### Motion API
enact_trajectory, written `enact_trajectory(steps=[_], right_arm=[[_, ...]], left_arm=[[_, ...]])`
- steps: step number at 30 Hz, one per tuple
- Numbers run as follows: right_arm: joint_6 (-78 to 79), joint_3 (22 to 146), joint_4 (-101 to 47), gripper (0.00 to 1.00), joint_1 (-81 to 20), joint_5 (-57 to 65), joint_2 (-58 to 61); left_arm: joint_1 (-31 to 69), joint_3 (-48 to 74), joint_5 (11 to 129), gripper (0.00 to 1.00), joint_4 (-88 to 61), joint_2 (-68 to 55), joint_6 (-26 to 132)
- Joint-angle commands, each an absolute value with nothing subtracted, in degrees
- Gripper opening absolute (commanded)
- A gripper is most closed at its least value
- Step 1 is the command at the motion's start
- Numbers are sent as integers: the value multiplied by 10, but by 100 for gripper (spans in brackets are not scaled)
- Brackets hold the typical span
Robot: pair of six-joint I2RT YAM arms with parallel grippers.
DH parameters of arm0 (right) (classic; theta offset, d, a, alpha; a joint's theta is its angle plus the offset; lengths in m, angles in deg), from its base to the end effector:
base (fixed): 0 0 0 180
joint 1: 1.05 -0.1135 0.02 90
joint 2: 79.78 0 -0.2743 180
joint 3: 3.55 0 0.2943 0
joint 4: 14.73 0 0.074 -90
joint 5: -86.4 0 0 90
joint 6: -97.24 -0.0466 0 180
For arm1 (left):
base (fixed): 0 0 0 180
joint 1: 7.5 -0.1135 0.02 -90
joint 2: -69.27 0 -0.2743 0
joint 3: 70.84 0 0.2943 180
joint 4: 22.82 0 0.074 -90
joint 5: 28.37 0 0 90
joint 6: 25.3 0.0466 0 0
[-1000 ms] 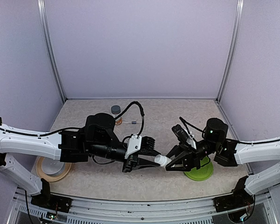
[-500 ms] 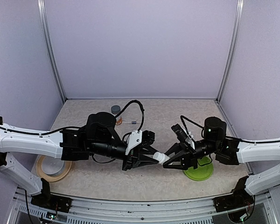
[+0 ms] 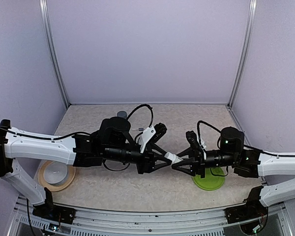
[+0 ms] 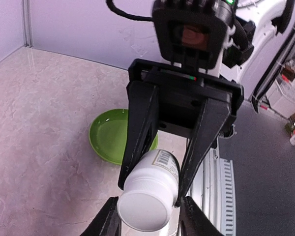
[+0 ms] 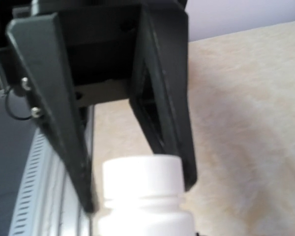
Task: Sort the pills into containers
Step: Unscrew the lid of the pill bottle from the pill bottle.
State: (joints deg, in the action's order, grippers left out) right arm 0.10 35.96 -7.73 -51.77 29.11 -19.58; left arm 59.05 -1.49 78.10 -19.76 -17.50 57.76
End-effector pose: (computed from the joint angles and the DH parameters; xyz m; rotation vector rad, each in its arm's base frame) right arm 0.1508 0.2242 0.2208 -1.1111 1.6003 1.2091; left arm 0.1457 -0.3690 0.2577 1.2119 1.6965 -1.1019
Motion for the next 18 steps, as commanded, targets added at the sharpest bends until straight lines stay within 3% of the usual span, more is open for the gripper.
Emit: enact_trajectory(steps=[1, 6, 9, 11, 18], right_arm=[[8, 359, -20, 9, -520, 204, -213], [-18, 345, 25, 9, -520, 256, -226], [-37, 335, 59, 9, -520, 270, -235], [-49, 333, 79, 9, -520, 278, -237], [-75, 337, 121, 9, -522, 293, -221]], left_arm=[[605, 4, 817, 48, -226, -183, 532], [591, 4, 827, 65, -238, -163, 538], [577, 2, 838, 81, -261, -151, 529], [566, -2, 859, 98, -288, -145, 517], [544, 5, 902, 99, -374, -158, 472]])
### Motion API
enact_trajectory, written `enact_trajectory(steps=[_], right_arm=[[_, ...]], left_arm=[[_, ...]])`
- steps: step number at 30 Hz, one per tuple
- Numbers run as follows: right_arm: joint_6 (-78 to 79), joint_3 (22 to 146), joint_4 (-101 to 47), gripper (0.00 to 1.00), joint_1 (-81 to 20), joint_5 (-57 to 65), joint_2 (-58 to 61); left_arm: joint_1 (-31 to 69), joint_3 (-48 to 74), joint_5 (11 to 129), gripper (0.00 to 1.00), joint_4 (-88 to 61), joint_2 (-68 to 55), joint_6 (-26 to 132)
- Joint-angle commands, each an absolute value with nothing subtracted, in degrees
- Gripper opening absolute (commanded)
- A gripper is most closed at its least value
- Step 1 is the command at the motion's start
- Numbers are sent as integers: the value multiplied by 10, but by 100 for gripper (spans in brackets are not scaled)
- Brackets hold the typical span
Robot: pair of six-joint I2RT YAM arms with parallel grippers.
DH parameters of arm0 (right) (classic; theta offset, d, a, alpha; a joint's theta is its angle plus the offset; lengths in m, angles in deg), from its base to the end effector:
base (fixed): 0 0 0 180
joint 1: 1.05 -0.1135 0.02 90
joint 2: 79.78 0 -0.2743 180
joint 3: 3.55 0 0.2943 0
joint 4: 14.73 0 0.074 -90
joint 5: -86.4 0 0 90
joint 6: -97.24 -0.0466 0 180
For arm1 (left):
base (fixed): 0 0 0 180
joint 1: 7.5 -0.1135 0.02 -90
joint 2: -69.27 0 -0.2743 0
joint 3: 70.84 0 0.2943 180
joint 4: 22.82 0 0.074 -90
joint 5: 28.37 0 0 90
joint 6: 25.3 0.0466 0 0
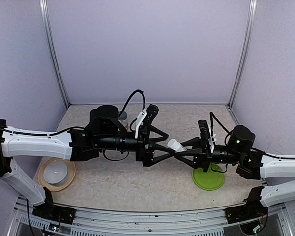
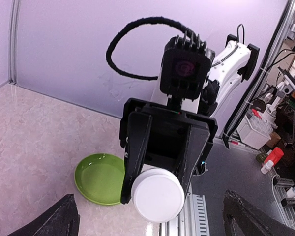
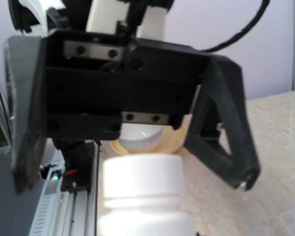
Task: Sort the pills into containers
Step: Unscrew the lid of the pill bottle from the pill bottle.
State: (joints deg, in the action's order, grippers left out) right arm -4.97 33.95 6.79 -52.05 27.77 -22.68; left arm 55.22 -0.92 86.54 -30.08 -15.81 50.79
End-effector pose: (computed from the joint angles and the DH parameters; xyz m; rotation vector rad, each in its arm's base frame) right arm 0.1460 0.2189 0.2489 -0.9847 1.3761 1.2692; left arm 0.1639 -0.3607 0.2938 1.0948 1.5467 -1.3272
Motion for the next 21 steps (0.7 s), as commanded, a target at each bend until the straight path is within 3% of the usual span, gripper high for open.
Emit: enact_trajectory(steps=[1, 21], right_arm=[[-80, 337, 128, 9, -524, 294, -217], [-158, 326, 194, 9, -530, 190, -157]], left_arm=[[541, 10, 907, 99, -379, -168, 463], [551, 23, 871, 99, -460, -216, 417]])
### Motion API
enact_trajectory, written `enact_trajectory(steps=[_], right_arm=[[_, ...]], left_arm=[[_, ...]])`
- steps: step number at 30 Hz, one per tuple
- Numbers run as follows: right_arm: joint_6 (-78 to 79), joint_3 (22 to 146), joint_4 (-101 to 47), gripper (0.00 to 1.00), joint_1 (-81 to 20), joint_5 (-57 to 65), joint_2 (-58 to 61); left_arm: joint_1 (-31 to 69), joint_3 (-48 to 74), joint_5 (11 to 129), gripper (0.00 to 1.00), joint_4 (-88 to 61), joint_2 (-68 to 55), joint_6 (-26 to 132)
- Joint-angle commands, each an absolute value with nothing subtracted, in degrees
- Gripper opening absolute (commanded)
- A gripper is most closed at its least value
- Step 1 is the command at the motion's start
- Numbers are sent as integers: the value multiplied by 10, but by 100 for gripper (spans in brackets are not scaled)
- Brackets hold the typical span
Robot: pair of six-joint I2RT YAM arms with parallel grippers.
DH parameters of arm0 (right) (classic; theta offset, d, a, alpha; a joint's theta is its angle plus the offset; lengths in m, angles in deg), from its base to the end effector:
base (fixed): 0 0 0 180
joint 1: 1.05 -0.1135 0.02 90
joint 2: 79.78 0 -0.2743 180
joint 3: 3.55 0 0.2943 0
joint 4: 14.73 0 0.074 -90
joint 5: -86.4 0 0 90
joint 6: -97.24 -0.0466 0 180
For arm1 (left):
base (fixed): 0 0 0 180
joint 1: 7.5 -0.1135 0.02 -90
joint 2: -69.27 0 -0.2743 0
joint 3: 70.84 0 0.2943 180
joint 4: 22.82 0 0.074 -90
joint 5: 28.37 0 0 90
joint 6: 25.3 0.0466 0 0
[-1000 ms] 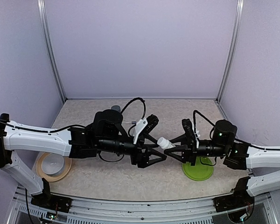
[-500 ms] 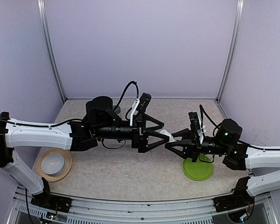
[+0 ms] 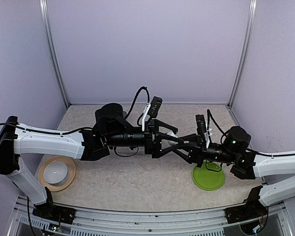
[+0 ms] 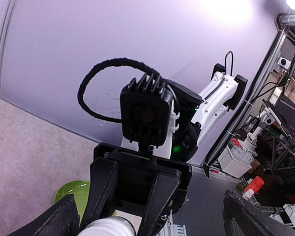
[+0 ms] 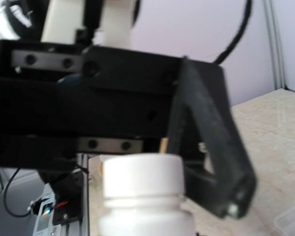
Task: Sort the pills into containers
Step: Unscrew the lid of the pill bottle from the pill bottle.
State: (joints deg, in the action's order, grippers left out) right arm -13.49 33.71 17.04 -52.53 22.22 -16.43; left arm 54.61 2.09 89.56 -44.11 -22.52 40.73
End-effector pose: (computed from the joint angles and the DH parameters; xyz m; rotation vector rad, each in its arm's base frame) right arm 0.1564 0.2291 0.2407 -0.8073 1.4222 1.3253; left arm 0.1782 -0.3833 0.2974 0.9724 1.4628 -1.5198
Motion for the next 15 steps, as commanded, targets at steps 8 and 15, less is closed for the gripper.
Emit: enact_trajectory(steps=[8, 15], right_arm=[[-173, 321, 194, 9, -531, 166, -153], [-180, 302, 184, 9, -531, 110, -182]], left_arm=[[552, 19, 865, 99, -461, -218, 422], [550, 11, 859, 96, -454, -211, 425]])
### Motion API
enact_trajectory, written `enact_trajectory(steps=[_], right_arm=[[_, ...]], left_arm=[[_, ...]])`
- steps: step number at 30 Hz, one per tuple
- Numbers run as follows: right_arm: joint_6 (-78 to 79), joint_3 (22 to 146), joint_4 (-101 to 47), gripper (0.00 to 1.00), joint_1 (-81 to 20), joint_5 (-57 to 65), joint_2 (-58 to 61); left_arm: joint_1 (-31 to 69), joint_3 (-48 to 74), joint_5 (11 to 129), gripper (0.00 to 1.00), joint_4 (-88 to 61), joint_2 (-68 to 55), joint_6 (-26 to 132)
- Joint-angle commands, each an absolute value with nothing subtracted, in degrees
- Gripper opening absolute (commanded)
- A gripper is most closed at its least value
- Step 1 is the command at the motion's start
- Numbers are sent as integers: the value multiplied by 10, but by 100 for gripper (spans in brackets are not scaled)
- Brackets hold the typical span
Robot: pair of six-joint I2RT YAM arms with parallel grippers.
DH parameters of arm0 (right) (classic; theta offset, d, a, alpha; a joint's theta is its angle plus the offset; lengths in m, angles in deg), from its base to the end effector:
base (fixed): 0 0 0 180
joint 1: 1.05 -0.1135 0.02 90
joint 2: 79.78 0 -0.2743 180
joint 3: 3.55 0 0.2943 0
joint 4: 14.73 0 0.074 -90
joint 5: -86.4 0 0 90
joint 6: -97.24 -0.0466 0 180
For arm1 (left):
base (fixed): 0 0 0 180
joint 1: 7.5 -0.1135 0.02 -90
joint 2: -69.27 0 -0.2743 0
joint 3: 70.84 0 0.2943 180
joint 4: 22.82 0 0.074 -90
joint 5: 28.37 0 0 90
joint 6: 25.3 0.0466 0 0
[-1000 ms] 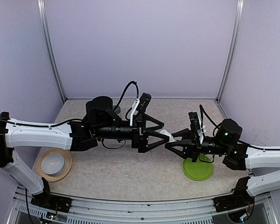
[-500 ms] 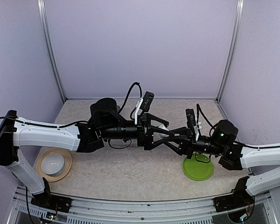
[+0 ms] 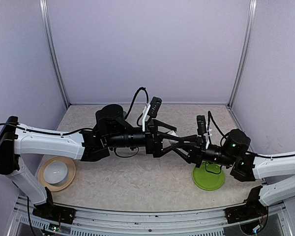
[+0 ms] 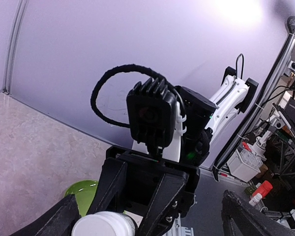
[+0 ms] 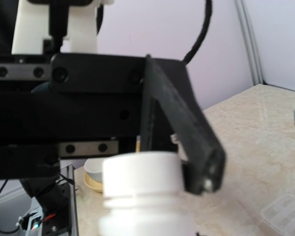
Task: Sort the pills into containers
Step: Unscrew the lid of the pill bottle from the pill bottle.
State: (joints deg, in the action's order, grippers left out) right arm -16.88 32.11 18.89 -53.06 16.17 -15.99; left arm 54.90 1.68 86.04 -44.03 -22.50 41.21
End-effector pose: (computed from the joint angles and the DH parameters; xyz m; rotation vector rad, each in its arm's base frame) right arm 0.1573 0.2270 0.2321 -0.6834 1.4789 1.3054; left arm 0.1788 -0.3835 0.2946 0.9287 1.4821 -1.4736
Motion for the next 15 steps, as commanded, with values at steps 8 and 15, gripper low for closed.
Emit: enact_trajectory(steps=[8, 15], right_arm=[[-166, 301, 157, 9, -531, 98, -205], [-161, 305, 160, 9, -532, 125, -192]], left_arm=[[543, -7, 852, 90, -459, -200, 424], [538, -4, 853, 73, -463, -206, 418]])
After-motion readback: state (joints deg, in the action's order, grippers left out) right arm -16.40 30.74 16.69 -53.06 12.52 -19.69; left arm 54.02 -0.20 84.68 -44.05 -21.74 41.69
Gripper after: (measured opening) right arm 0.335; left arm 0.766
